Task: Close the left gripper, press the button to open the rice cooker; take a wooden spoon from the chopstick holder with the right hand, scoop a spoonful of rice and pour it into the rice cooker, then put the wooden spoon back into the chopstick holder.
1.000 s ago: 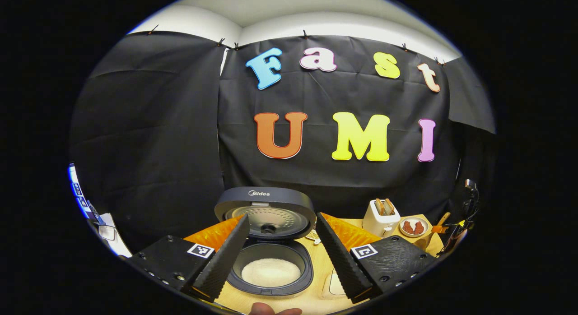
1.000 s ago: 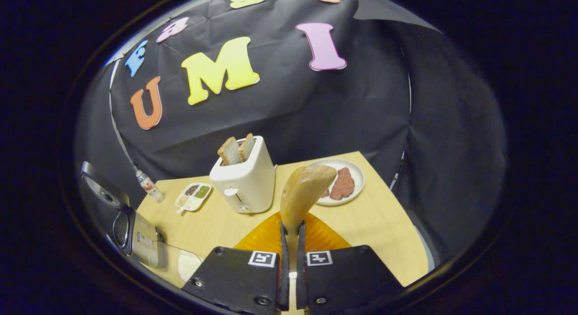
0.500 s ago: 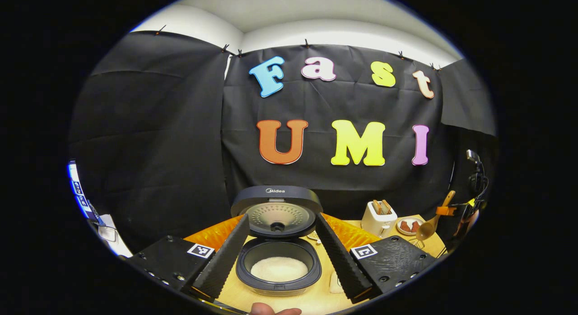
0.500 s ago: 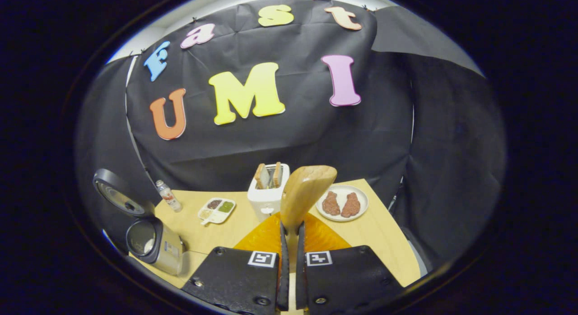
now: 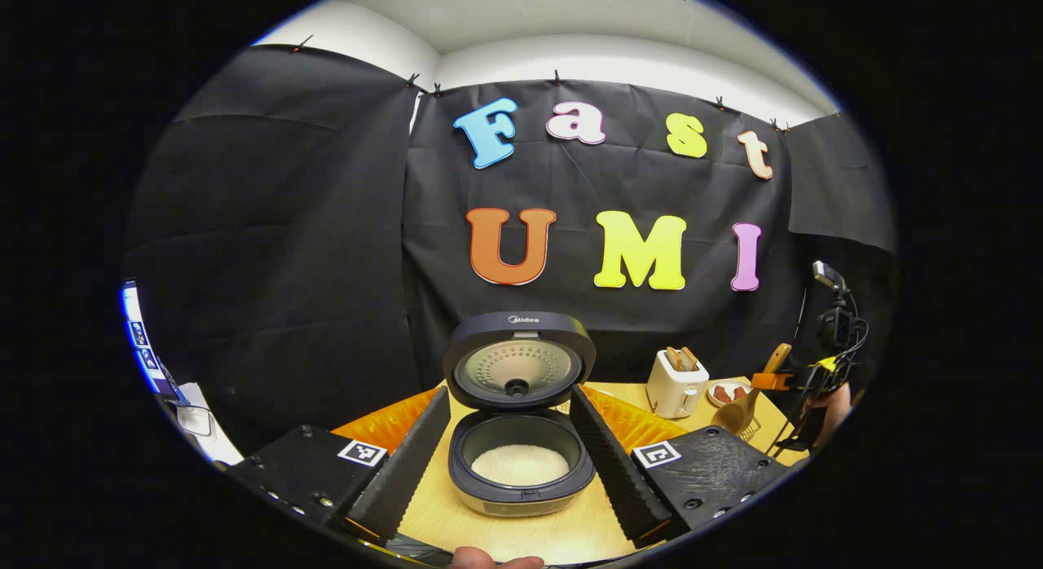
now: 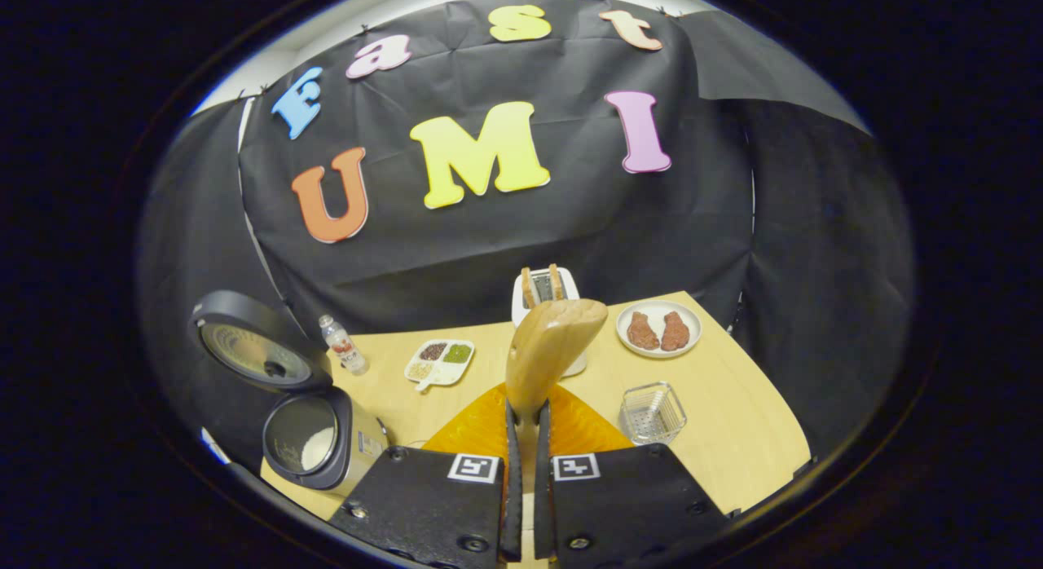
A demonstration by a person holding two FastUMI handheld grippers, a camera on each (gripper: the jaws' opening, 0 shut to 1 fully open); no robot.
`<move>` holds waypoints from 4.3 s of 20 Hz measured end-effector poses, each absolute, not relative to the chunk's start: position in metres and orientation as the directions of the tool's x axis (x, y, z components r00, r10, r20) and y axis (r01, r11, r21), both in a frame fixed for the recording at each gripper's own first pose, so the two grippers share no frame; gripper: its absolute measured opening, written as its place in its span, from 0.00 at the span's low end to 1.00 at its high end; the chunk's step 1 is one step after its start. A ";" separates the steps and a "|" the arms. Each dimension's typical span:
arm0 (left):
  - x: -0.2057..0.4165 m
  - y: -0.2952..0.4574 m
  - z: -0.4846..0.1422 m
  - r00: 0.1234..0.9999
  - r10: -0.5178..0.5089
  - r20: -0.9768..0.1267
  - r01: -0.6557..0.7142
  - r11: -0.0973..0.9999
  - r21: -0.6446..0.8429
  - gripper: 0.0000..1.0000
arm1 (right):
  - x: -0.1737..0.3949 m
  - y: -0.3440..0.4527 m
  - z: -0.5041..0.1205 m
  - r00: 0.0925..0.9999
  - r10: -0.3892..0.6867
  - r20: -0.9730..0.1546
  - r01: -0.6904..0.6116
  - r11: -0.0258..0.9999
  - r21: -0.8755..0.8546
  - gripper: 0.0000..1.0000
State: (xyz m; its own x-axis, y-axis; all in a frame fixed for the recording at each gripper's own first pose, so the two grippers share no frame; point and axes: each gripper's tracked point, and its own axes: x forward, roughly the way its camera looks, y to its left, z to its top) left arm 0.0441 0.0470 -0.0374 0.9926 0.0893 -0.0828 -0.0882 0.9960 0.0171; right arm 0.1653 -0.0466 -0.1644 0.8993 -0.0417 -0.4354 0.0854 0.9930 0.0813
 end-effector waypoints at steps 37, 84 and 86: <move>-0.015 0.096 -0.060 0.955 0.204 -0.218 -0.204 0.979 0.021 0.95 | 0.178 0.062 -0.331 0.769 0.183 -0.612 0.106 0.909 0.404 0.11; -0.041 0.103 -0.055 0.992 0.072 -0.103 -0.073 0.997 -0.005 0.95 | 0.194 0.229 -0.153 0.809 0.436 -0.394 -0.204 0.837 0.508 0.10; -0.041 0.104 -0.055 0.995 0.057 -0.083 -0.057 0.998 -0.002 0.95 | 0.195 0.234 -0.158 0.819 0.408 -0.404 -0.232 0.879 0.416 0.10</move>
